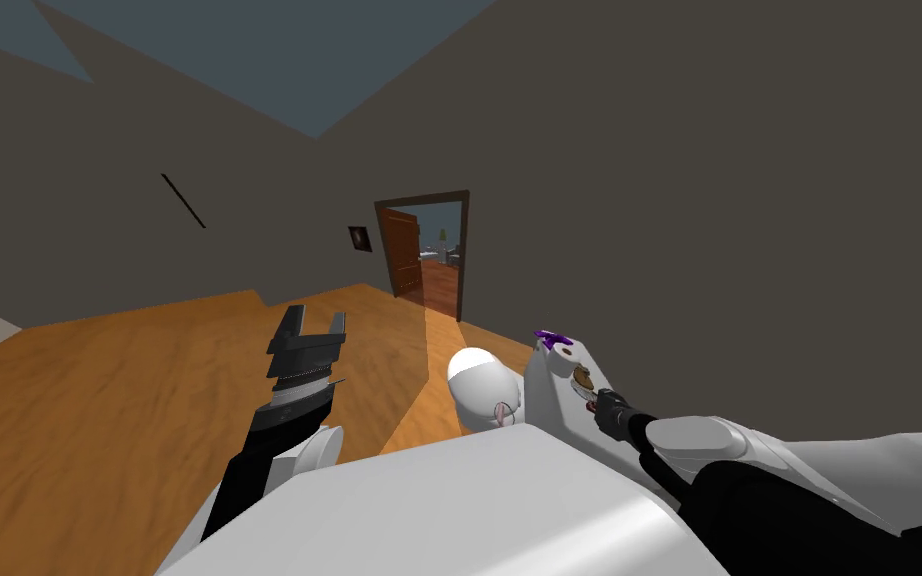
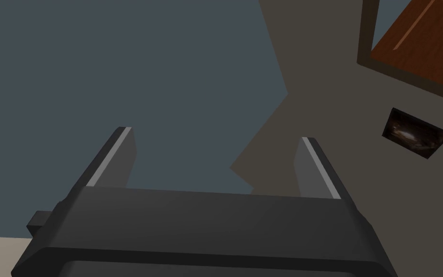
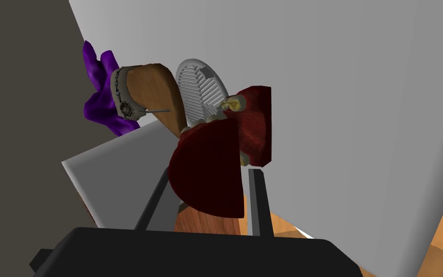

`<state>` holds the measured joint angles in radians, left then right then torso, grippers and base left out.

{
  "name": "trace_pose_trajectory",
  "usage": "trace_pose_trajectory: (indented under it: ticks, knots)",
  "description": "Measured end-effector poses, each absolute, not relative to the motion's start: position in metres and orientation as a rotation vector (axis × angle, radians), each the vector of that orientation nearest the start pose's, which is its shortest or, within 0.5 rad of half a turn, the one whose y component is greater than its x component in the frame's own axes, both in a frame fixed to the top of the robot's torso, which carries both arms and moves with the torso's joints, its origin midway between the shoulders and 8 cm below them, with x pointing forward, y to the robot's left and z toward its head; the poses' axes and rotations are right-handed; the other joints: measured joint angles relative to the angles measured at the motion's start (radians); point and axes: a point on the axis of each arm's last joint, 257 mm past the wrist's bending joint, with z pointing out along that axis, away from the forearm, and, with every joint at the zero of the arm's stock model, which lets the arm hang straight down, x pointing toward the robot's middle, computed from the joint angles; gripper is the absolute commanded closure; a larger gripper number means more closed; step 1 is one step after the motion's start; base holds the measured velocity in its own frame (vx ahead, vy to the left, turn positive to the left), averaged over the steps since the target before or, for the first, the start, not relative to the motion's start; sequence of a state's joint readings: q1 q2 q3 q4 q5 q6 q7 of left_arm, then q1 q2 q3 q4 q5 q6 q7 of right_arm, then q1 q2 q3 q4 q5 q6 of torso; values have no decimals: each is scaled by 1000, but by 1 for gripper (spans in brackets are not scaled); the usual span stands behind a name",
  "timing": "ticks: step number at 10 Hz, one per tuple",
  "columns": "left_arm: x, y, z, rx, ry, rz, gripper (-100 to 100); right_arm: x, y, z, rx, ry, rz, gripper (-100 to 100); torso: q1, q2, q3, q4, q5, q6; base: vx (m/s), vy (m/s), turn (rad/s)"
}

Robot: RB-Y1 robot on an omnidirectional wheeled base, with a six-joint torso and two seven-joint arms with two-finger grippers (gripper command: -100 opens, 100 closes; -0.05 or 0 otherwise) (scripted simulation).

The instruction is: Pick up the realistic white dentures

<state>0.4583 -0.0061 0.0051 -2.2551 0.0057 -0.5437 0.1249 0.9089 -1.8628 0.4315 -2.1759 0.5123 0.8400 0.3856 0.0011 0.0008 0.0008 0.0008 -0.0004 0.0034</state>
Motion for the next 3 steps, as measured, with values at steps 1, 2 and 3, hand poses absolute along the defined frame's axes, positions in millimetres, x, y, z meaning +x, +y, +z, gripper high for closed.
trace_pose_trajectory:
  ticks: [1,2,3]
  knots:
    - [344,277,35,-663,530,-1445,0,197,-552,-292,-1033,2392,-919,100,0,0,0,0,0,-1,-3,-7,-72]
    - [344,277,35,-663,530,-1445,0,199,-547,-290,-1040,2387,-915,100,0,0,0,0,0,0,-2,-1,-14]
    - [344,277,35,-663,530,-1445,0,199,-546,-290,-1041,2386,-915,0,0,0,0,0,0,-1,0,0,0]
